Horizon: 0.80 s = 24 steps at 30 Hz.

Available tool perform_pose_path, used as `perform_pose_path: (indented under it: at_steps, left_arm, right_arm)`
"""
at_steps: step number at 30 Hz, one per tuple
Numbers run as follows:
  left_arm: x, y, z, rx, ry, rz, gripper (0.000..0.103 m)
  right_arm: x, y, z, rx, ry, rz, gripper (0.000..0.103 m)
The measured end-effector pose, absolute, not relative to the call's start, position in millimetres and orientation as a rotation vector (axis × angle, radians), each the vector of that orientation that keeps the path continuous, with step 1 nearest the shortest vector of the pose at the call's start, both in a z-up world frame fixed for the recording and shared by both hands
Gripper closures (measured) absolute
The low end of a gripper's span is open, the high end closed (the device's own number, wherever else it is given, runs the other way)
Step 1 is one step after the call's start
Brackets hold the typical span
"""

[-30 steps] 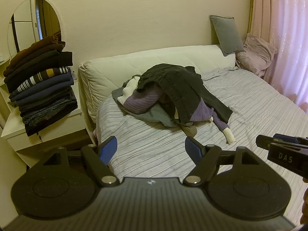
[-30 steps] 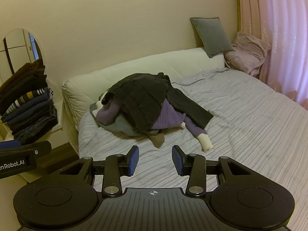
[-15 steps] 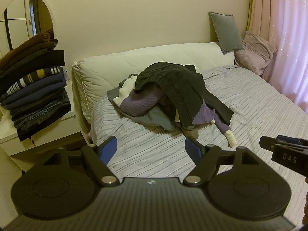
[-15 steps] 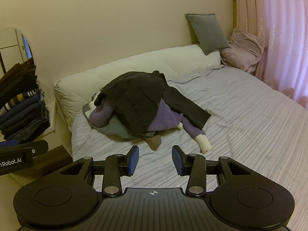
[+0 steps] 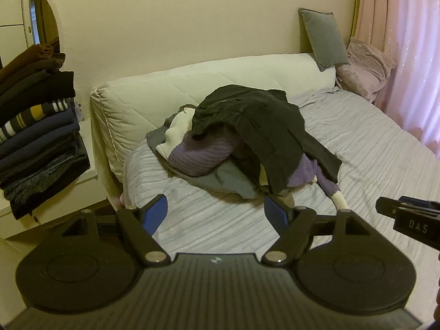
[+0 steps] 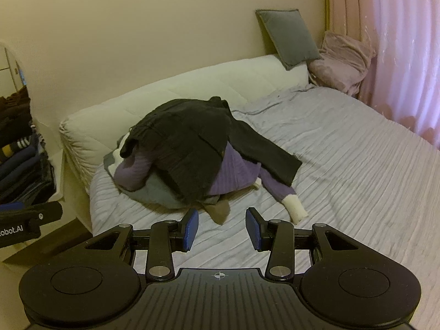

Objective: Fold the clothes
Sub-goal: 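Move both tools toward the clothes heap on the bed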

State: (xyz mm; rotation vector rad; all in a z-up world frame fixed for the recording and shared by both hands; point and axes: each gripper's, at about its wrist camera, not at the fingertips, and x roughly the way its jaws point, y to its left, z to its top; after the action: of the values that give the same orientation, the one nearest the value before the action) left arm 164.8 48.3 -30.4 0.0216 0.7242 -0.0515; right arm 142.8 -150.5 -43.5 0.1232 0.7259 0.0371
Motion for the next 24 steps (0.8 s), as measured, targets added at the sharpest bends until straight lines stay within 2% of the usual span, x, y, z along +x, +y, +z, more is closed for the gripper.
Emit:
perform_pose_path:
  at_steps: [15,24]
  left_arm:
    - [270,74,-45,0.018,0.762,-0.171,0.032]
    - [332,88,-66,0.016,0.793,-0.207,0.032]
  right_arm:
    - [221,-121,-73,0.056,0.732,-0.004,0.061]
    - [281,-80,-115,-0.118,0.728,0.047,0.061]
